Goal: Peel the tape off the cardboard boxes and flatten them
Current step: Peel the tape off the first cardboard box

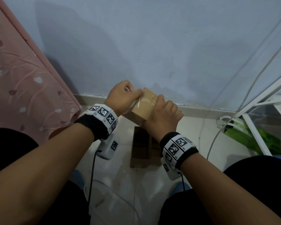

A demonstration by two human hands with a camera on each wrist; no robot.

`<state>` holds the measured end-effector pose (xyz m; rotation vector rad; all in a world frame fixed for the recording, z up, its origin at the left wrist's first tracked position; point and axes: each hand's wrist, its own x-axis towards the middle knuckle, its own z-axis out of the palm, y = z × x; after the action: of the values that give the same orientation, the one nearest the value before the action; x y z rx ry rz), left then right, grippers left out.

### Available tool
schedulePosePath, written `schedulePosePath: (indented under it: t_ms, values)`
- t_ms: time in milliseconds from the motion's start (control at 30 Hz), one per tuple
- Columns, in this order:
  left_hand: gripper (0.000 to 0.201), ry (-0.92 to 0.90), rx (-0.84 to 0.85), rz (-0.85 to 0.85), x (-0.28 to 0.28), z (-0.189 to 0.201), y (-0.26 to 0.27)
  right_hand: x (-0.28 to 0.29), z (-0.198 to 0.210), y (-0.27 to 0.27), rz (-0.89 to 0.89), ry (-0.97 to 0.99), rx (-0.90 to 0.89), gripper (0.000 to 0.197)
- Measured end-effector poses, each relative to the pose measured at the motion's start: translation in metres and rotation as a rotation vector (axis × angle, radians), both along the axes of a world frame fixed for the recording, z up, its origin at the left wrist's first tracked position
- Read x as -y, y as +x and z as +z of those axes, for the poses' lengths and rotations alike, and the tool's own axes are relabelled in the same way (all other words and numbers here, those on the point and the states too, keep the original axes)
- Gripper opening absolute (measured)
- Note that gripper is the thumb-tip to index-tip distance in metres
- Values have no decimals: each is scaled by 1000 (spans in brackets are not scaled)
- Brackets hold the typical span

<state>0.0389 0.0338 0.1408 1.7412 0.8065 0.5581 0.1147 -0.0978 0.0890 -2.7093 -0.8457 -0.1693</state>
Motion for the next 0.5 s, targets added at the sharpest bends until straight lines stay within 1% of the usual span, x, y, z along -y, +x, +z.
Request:
schedulePosePath:
  t_ms: [100, 167, 333, 433, 500]
  values:
    - [41, 278, -218, -175, 4, -10, -1, 4, 2, 7, -1, -29, 101, 99]
    - [42, 382, -281, -215, 1, -16, -1, 6, 3, 7, 11, -74, 110, 94]
    - [32, 456, -340, -223, -3, -13, 3, 7, 3, 4, 25, -130, 93, 95]
    - [26, 466, -359, -217, -4, -13, 5, 5, 0, 5, 18, -129, 140, 92]
    - [18, 454, -361, -213, -4, -13, 5, 4, -2, 5, 9, -125, 165, 90]
